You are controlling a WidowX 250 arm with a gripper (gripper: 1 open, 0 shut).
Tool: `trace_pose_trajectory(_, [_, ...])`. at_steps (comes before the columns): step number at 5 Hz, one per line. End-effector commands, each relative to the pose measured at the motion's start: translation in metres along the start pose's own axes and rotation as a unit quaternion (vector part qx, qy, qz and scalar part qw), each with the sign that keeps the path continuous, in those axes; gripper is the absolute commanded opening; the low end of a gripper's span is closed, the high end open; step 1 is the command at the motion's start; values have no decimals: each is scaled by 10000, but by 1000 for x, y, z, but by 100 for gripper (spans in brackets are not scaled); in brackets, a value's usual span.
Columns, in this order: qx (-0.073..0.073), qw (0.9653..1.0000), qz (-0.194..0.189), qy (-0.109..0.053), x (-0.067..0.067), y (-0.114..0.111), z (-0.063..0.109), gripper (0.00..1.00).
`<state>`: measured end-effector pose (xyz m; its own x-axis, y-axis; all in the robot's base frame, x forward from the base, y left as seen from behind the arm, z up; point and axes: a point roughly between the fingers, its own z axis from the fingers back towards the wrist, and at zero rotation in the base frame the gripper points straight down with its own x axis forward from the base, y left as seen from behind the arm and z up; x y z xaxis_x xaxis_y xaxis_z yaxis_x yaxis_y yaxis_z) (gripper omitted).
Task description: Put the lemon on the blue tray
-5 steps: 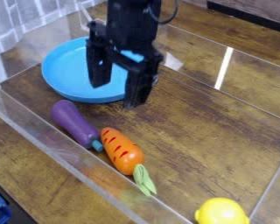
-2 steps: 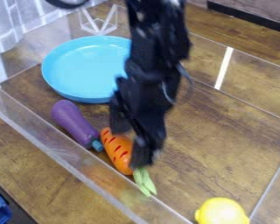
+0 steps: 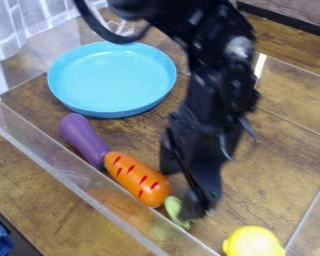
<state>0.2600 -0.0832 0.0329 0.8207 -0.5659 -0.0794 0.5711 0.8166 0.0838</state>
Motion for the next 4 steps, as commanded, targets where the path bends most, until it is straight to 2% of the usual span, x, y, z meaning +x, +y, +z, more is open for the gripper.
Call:
trace_pose_trajectory(1, [134, 9998, 114, -87, 17, -8, 7, 100])
trace_pose_trajectory(2, [162, 9998, 100, -1, 27, -14, 0, 100])
trace_pose_trajectory(4, [132, 9997, 208, 28, 45, -19, 0, 100])
